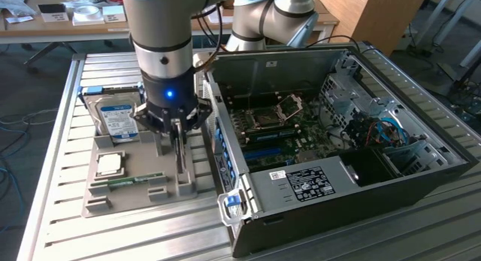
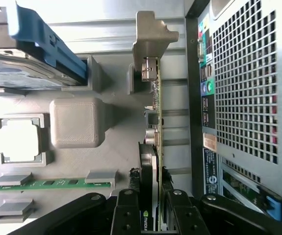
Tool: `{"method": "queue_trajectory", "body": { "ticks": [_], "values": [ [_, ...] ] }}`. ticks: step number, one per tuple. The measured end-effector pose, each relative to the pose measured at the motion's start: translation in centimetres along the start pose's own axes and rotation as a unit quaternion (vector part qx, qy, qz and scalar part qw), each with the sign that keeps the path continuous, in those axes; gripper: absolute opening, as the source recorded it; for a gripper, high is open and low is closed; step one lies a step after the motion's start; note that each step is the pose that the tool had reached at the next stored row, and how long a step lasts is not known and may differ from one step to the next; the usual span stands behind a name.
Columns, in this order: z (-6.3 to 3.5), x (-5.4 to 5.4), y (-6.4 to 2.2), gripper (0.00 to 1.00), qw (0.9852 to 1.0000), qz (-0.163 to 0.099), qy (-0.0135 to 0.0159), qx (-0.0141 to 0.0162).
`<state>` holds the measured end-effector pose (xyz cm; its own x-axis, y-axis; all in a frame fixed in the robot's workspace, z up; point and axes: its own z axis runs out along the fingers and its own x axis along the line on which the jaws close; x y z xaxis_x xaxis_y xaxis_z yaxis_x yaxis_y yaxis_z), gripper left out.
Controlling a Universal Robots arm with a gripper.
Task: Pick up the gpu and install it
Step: 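Pick up the gpu and move the gpu toward the slot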
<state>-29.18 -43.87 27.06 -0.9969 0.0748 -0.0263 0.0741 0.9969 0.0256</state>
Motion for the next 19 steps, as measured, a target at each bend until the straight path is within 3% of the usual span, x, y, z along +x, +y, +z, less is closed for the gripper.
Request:
{"method": "queue_trajectory", "body": {
  "ticks": [19],
  "values": [
    [-7.13, -0.2, 0.19, 0.27, 1.0000, -0.003, -0.0022, -0.0001]
  ]
}}
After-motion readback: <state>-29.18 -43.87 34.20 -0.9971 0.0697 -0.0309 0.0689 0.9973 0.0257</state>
